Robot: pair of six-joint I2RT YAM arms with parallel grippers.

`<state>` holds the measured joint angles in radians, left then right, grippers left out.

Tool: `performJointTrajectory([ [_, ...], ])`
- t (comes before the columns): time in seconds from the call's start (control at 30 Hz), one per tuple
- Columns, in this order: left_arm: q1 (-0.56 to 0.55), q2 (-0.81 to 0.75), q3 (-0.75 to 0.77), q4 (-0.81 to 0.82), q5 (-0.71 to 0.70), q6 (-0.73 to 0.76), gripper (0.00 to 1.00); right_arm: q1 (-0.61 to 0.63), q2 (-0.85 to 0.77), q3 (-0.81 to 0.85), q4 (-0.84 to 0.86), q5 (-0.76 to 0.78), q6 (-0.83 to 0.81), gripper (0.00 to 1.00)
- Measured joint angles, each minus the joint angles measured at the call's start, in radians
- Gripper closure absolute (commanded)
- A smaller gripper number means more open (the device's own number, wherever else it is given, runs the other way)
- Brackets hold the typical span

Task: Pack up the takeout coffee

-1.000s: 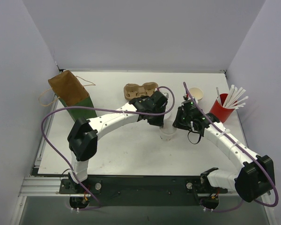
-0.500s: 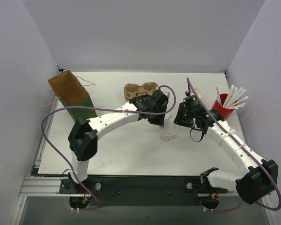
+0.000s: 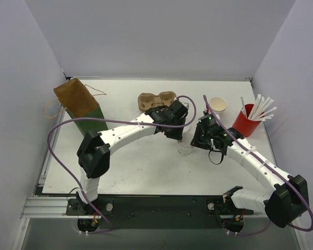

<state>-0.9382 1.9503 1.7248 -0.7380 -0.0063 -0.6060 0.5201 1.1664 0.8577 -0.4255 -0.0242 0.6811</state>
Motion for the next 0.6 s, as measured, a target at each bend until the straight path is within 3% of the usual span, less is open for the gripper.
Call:
performJointTrajectory([
  [0.6,-0.001,0.003,0.005,-0.006,-0.011,0.0,0.71,-0.002,0.019,0.009,0.014,0.026,0.006,0.82],
])
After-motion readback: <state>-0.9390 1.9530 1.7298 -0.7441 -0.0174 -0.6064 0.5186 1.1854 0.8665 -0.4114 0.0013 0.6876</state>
